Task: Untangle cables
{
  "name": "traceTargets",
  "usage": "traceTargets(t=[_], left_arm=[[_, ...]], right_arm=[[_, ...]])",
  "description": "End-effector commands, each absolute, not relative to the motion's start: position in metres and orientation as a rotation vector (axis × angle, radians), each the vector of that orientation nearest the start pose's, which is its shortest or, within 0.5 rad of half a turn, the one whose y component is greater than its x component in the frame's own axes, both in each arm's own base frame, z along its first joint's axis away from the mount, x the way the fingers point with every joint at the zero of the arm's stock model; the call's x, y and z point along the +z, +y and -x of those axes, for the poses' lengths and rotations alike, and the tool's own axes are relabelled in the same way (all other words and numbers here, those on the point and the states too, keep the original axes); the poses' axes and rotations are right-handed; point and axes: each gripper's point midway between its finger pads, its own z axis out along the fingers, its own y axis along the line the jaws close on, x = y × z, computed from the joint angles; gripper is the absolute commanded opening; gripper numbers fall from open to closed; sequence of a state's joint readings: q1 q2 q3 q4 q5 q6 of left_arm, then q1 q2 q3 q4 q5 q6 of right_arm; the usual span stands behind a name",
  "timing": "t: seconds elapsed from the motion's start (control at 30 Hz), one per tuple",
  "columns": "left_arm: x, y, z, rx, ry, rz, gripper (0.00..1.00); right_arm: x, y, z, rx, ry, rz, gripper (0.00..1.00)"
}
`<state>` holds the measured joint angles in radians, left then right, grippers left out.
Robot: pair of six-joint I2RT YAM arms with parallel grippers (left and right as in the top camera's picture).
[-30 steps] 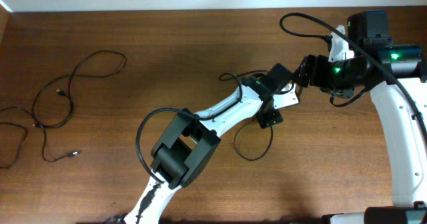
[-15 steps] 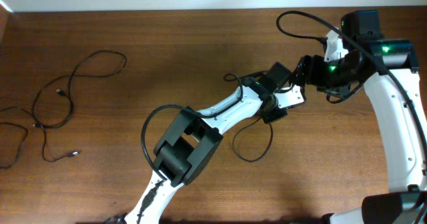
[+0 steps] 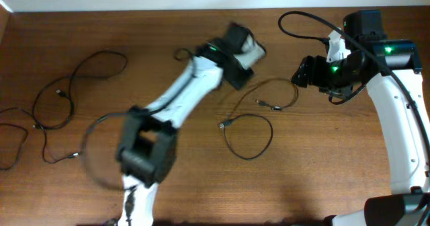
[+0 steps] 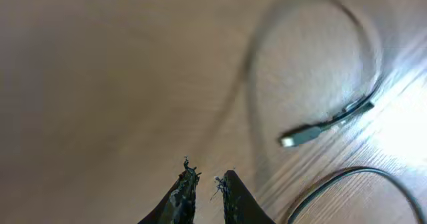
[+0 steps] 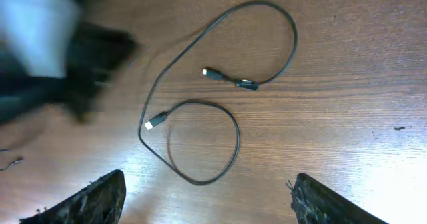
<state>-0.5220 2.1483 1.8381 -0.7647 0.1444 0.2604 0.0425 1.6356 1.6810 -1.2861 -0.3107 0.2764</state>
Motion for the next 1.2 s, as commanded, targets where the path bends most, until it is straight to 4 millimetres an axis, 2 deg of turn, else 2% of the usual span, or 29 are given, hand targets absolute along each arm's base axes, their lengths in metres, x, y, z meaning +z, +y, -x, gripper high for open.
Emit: traceTargets(t=[0.0, 0.1, 0.13, 0.17, 0.2, 0.23, 0.3, 0.33, 0.43, 0.5, 0.53, 0.73, 0.87, 1.07, 1.17], left_arm=[[0.224, -0.238, -0.471, -0.267, 2.269, -0.8, 0.12], [0.307, -0.193, -0.479, -0.229, 2.095, -0.651, 0.04], [0.327, -0.182, -0.478, -0.22, 2.054, -0.617, 0.03], [0.338, -0.174, -0.474, -0.224, 2.046, -0.577, 0.07], [0.331, -0.176, -0.467, -0.248, 2.08, -0.591, 0.15], [0.316, -0.183, -0.459, -0.286, 2.137, -0.627, 0.23], [0.271, -0.2, -0.437, -0.383, 2.29, -0.712, 0.42], [0.251, -0.205, -0.428, -0.424, 2.362, -0.74, 0.46], [0.18, -0.233, -0.401, -0.633, 2.587, -0.838, 0.52], [0.148, -0.248, -0.395, -0.74, 2.659, -0.867, 0.57], [0.125, -0.251, -0.395, -0.772, 2.709, -0.866, 0.57], [0.036, -0.258, -0.381, -0.785, 2.92, -0.891, 0.58], [0.02, -0.265, -0.373, -0.789, 2.952, -0.922, 0.57], [0.02, -0.294, -0.352, -0.821, 2.913, -1.06, 0.56], [0.026, -0.313, -0.336, -0.926, 2.891, -1.105, 0.57]], right_arm=[[0.223, 0.065, -0.355, 0.495, 2.809, -0.247, 0.8], [0.223, 0.065, -0.355, 0.495, 2.809, -0.247, 0.8], [0.223, 0.065, -0.355, 0.495, 2.809, -0.247, 0.8], [0.223, 0.065, -0.355, 0.495, 2.809, -0.247, 0.8], [0.223, 0.065, -0.355, 0.495, 2.809, -0.247, 0.8], [0.223, 0.065, -0.355, 0.495, 2.809, -0.247, 0.8], [0.223, 0.065, -0.354, 0.495, 2.815, -0.249, 0.8], [0.223, 0.065, -0.353, 0.495, 2.818, -0.249, 0.8], [0.222, 0.065, -0.352, 0.494, 2.824, -0.252, 0.8], [0.222, 0.065, -0.352, 0.495, 2.824, -0.252, 0.8], [0.222, 0.065, -0.352, 0.495, 2.824, -0.252, 0.8], [0.222, 0.065, -0.352, 0.494, 2.824, -0.252, 0.8], [0.222, 0.065, -0.352, 0.494, 2.824, -0.252, 0.8], [0.222, 0.065, -0.352, 0.494, 2.824, -0.251, 0.8], [0.222, 0.065, -0.352, 0.494, 2.824, -0.252, 0.8]])
